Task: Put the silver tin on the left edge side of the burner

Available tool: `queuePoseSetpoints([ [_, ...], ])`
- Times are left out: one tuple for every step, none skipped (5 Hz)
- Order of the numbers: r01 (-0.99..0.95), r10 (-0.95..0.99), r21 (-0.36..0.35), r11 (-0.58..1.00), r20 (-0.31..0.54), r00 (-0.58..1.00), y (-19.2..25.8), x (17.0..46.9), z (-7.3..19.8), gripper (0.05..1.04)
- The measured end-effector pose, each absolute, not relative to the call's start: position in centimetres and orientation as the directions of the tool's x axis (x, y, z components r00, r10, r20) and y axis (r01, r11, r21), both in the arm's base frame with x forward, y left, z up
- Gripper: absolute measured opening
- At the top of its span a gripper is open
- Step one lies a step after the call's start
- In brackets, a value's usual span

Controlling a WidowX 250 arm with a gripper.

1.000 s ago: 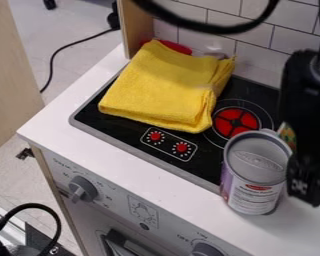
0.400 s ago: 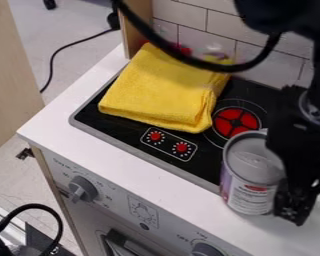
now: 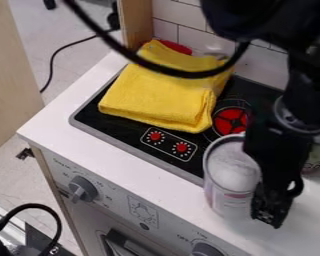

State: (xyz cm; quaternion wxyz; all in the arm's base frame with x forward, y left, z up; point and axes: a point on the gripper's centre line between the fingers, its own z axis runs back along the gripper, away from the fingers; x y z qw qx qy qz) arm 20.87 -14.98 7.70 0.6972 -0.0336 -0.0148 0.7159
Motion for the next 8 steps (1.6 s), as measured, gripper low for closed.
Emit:
queuePoseSetpoints([
  [-0.998, 1.000, -0.056, -0.005, -0.024, -0.004, -13.6, 21.2, 7.6, 0.997],
  [-0.999, 1.000, -0.043, 0.031, 0.001, 0.031, -12.5, 21.4, 7.6, 0.996],
  [-0.994, 0.995, -0.043, 0.096, 0.010, 0.095, -11.6, 22.2, 7.9, 0.997],
  [-0.989, 0.989, -0.017, 0.145, 0.040, 0.144, -10.3, 22.5, 7.9, 0.996],
  [-0.986, 0.985, -0.006, 0.168, 0.034, 0.168, -9.5, 22.8, 7.9, 0.997],
  [-0.988, 0.988, 0.001, 0.155, 0.030, 0.155, -8.0, 22.3, 7.8, 0.996],
  [-0.991, 0.991, 0.012, 0.133, 0.026, 0.134, -6.5, 22.1, 7.5, 0.996],
  [-0.990, 0.990, 0.005, 0.138, 0.030, 0.138, -5.7, 22.2, 7.7, 0.996],
])
